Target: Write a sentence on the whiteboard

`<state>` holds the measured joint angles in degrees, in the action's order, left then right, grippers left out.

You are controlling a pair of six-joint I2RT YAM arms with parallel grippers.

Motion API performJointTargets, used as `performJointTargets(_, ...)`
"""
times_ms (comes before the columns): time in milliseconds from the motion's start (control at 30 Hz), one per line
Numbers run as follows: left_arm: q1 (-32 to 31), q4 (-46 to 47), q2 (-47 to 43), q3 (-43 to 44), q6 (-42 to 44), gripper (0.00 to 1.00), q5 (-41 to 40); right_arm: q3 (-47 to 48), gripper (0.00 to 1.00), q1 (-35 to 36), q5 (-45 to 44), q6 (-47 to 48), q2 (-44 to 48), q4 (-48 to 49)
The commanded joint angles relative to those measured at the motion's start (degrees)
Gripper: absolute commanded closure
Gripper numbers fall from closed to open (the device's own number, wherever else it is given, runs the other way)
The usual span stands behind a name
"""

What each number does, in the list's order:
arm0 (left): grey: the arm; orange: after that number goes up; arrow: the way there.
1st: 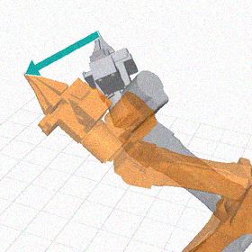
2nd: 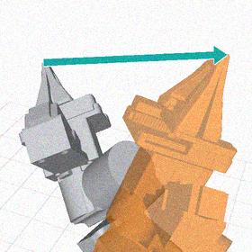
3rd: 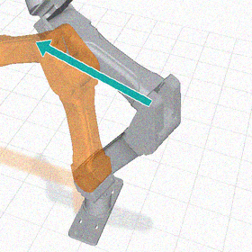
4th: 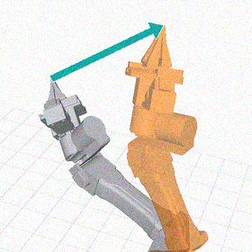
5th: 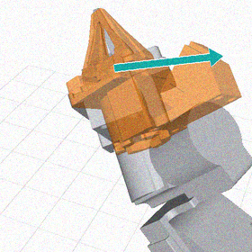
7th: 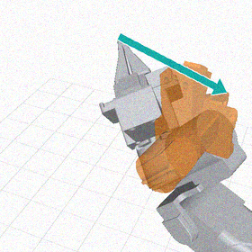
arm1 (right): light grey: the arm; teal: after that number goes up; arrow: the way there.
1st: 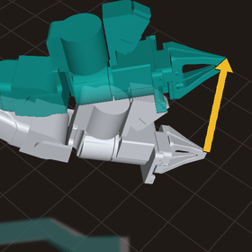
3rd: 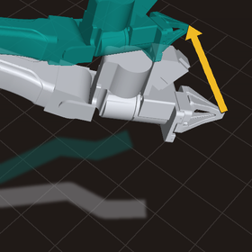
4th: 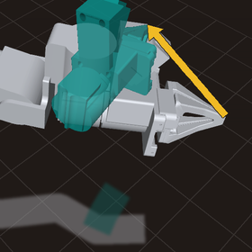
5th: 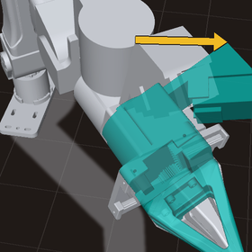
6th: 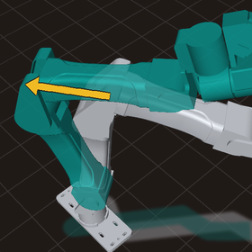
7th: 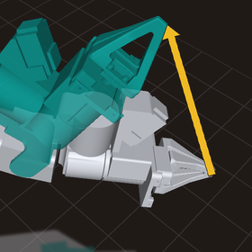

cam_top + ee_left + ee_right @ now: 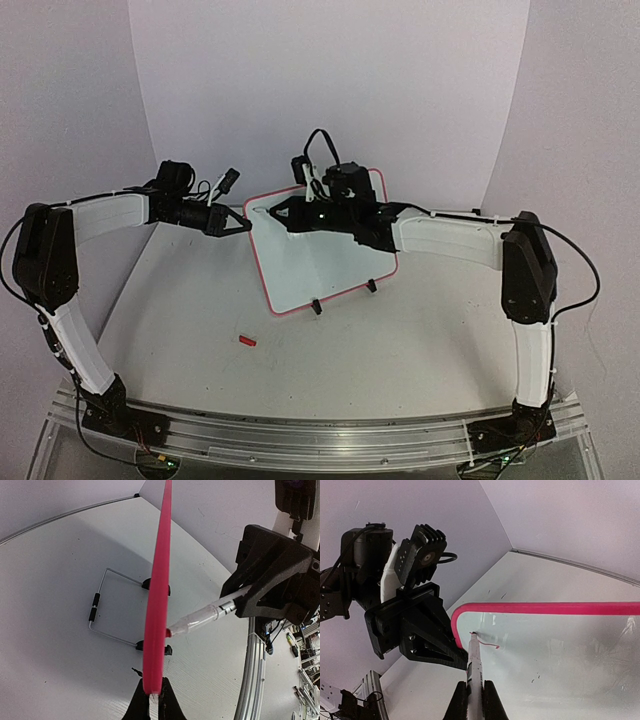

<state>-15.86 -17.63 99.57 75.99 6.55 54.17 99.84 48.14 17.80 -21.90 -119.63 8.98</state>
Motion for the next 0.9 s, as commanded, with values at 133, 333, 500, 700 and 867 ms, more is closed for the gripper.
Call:
performJointTargets(133,-1.7,-1.8,-1.7,1.1,1.5,1.0,0.2,-3.3,1.0,-0.1,-0.2,-0.6,0.5,0.3)
performJointTargets(333,-1.7,-1.8,-1.8,1.1,1.6,1.0,0.0,-7.8,1.0,-0.1,0.5,-0.9,2.3,0.3)
performJointTargets(500,-1.7,-1.9,-1.8,1.1,1.7,1.0,-0.2,-9.7,1.0,0.0,1.3,-1.0,3.4,0.5)
performJointTargets(700,-1.7,-2.0,-1.6,1.2,1.7,1.0,-0.4,-10.8,1.0,0.0,5.7,-0.5,6.3,3.1)
performJointTargets(867,-1.6,-2.1,-1.6,1.2,1.9,1.0,-0.5,-11.1,1.0,0.0,6.3,-1.2,7.7,4.8)
